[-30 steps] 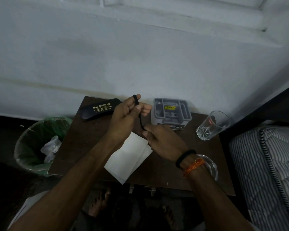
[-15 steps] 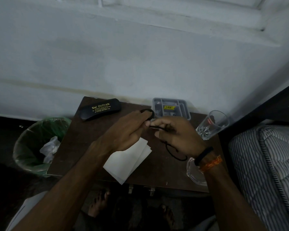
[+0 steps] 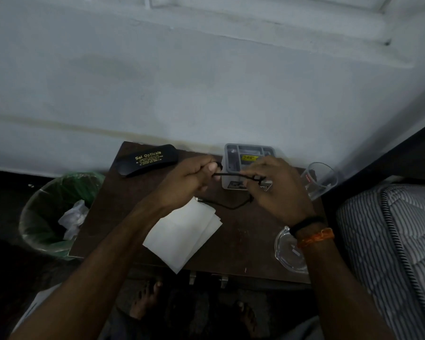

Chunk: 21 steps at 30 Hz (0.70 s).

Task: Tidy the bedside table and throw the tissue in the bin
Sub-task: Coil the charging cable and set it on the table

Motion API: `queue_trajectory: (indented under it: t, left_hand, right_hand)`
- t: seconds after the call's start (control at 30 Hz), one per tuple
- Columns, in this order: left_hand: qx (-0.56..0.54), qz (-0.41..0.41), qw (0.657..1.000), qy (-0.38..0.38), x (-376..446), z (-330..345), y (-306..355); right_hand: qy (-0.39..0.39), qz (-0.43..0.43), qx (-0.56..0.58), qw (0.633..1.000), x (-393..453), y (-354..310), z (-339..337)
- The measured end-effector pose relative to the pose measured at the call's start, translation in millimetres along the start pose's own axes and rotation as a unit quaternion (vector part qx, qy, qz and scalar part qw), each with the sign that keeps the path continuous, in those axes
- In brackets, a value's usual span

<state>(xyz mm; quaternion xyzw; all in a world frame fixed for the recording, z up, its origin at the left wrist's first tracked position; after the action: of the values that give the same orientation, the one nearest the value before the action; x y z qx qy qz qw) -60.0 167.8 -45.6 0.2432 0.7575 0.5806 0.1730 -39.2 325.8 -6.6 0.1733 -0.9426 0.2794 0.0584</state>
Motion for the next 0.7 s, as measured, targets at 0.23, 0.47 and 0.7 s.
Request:
queue_trajectory:
  t: [0.23,0.47,0.7]
  left_hand:
    - [-0.210,-0.044,0.971,-0.110,-5.7,25.5,4.4]
    - [-0.322,-0.029,0.933,-0.158,-11.2,38.2,19.8]
    - [-0.518,0.006,0.850,-0.097,-1.8,29.5,18.2]
  right_hand:
    - [0.112,-0.023,-0.117,0.987,-0.7,-10.3,-16.9]
    - [0.111,0.000,-0.147,0.983,0.0,-8.1,-17.4]
    - [-0.080,0.022,0.066,0.994,3.9,-13.9,28.6]
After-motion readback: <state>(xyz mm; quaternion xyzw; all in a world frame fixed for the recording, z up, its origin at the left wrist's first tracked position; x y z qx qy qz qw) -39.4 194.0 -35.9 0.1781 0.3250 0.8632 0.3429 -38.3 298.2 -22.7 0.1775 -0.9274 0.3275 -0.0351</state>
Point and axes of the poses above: each hand's wrist, its own x-axis towards the middle knuckle, its own z-axis out of the palm, y = z × x, the point moved 10 cm from there along x, towards the middle knuckle, and after that the axes turned 8 degrees about -y, right-handed, at the moved point
